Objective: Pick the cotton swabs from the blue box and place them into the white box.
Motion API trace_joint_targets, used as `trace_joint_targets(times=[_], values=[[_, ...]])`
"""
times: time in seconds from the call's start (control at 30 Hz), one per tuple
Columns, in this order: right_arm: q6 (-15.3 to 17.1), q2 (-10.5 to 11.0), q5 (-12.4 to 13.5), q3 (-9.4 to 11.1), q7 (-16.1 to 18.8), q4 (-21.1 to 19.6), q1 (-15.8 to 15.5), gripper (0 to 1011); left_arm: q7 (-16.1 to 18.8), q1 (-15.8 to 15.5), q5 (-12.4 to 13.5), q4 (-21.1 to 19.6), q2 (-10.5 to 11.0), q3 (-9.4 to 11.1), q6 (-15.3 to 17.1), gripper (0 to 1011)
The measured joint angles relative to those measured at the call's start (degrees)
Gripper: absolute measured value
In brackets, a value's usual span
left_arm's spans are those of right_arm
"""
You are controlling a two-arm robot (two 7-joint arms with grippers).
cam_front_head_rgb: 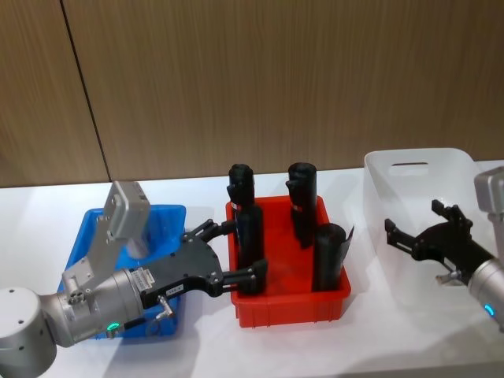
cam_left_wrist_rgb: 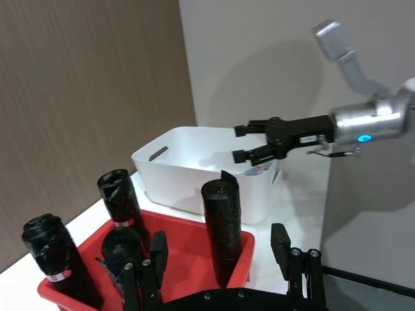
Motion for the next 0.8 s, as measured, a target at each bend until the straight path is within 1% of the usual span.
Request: trace_joint_targets(times=[0.03, 0.07, 0.13, 0.17, 0.3, 0.37, 0.47, 0.5, 0.67, 0.77, 0.8], values=[[-0.10, -0.07, 0.07, -0.03, -0.21, -0.53, -0.42, 1001, 1.12, 0.26, 0.30, -0.42, -0.02, 0.13, 0.04, 1004], [-0.32, -0.22, 0.16, -0.09, -0.60, -1.76, -1.33, 1002, 1.77, 0.39, 0.45, -0.63, -0.03, 0.18, 0.07, 1004], [-0.49, -0.34, 0.23, -0.14, -0.95, -2.75, -2.07, 1001, 2.87, 0.64, 0.73, -1.07, -0.06, 0.30, 0.10, 1004], [-0.69, -0.49, 0.33, -0.18, -1.35, -3.93, -2.98, 1001, 4.09, 0.92, 1.02, -1.51, -0.08, 0.42, 0.14, 1004], [-1.07, -0.78, 0.57, -0.28, -2.11, -6.14, -4.60, 1002, 6.85, 1.60, 1.72, -2.52, -0.13, 0.71, 0.24, 1004], [-1.39, -1.00, 0.68, -0.36, -2.67, -7.84, -5.86, 1001, 8.64, 2.00, 2.16, -3.16, -0.17, 0.89, 0.31, 1004], [-1.83, -1.29, 0.94, -0.46, -3.43, -10.12, -7.58, 1001, 10.29, 2.36, 2.58, -3.75, -0.20, 1.09, 0.36, 1004], [-2.04, -1.44, 1.05, -0.51, -3.81, -11.27, -8.49, 1001, 11.41, 2.61, 2.87, -4.18, -0.23, 1.21, 0.40, 1004], [-2.64, -1.83, 1.33, -0.65, -4.89, -14.49, -10.88, 1001, 14.81, 3.43, 3.73, -5.43, -0.29, 1.58, 0.51, 1004], [-2.92, -2.04, 1.50, -0.73, -5.46, -16.19, -12.15, 1002, 17.67, 4.05, 4.47, -6.45, -0.35, 1.88, 0.60, 1004], [-2.98, -2.08, 1.52, -0.74, -5.58, -16.50, -12.40, 1001, 17.67, 4.05, 4.47, -6.45, -0.35, 1.88, 0.60, 1004]])
